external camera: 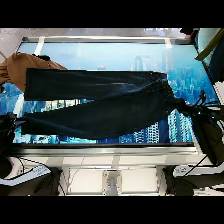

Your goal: Fold the clothes and pants, and hang the long-sleeved shirts on hangers.

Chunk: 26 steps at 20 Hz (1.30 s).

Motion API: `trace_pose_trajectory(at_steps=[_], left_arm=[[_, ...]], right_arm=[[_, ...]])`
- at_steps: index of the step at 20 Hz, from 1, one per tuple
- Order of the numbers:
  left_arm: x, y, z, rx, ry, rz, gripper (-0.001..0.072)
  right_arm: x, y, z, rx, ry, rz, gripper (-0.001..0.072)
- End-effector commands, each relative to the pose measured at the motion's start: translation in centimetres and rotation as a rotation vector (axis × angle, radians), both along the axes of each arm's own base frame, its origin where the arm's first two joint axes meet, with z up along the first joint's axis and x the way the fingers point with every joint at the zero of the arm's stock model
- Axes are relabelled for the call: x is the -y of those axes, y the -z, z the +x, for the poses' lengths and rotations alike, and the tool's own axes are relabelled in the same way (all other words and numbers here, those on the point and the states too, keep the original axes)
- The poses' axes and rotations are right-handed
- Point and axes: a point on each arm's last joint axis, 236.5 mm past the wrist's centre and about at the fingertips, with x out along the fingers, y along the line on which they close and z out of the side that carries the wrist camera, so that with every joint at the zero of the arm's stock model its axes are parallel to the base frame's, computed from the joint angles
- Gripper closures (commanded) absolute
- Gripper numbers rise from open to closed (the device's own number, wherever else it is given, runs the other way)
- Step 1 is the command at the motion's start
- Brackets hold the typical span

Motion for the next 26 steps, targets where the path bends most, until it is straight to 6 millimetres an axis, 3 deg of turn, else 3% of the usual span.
trace_pose_trajectory(at_steps=[1, 3, 7, 10, 14, 16, 18, 24, 26], left_arm=[[-0.5, -1.0, 0.4, 0.02, 0.0, 0.03, 0.0686], [-1.2, -2.6, 0.8, 0.051, 0.0, 0.077, 0.0686], [-1.3, -5.5, 0.9, 0.089, -0.016, 0.137, 0.0686], [-0.5, -5.8, -2.2, -0.011, 0.024, 0.188, 0.0686], [-3.2, -7.2, -7.8, -0.149, -0.073, 0.363, 0.0687], [-3.5, -8.8, -6.8, -0.066, -0.148, 0.357, 0.0687], [-2.7, -9.9, -3.4, 0.042, -0.16, 0.314, 0.0689], [-0.4, -8.1, 7.6, 0.107, -0.099, 0.345, 0.0689], [-1.1, -7.2, 10.4, 0.044, -0.093, 0.387, 0.0689]], right_arm=[[-0.7, -4.6, 1.5, 0.106, -0.088, 0.008, 0.0672], [0.5, -7.2, -0.3, 0.099, -0.096, -0.02, 0.0673], [2.3, -9.8, -8.0, -0.019, -0.127, -0.14, 0.0673], [2.2, -10.5, -13.3, -0.032, -0.048, -0.127, 0.0673], [2.5, -10.2, -20.9, -0.09, 0.046, -0.177, 0.0674], [3.8, -12.4, -20.9, -0.039, 0.133, -0.259, 0.0674], [2.9, -14.2, -19.6, 0.031, 0.12, -0.265, 0.0674], [1.1, -14.9, -14.1, 0.114, 0.11, -0.262, 0.0674], [1.0, -14.4, -11.7, 0.125, 0.142, -0.247, 0.0675]])
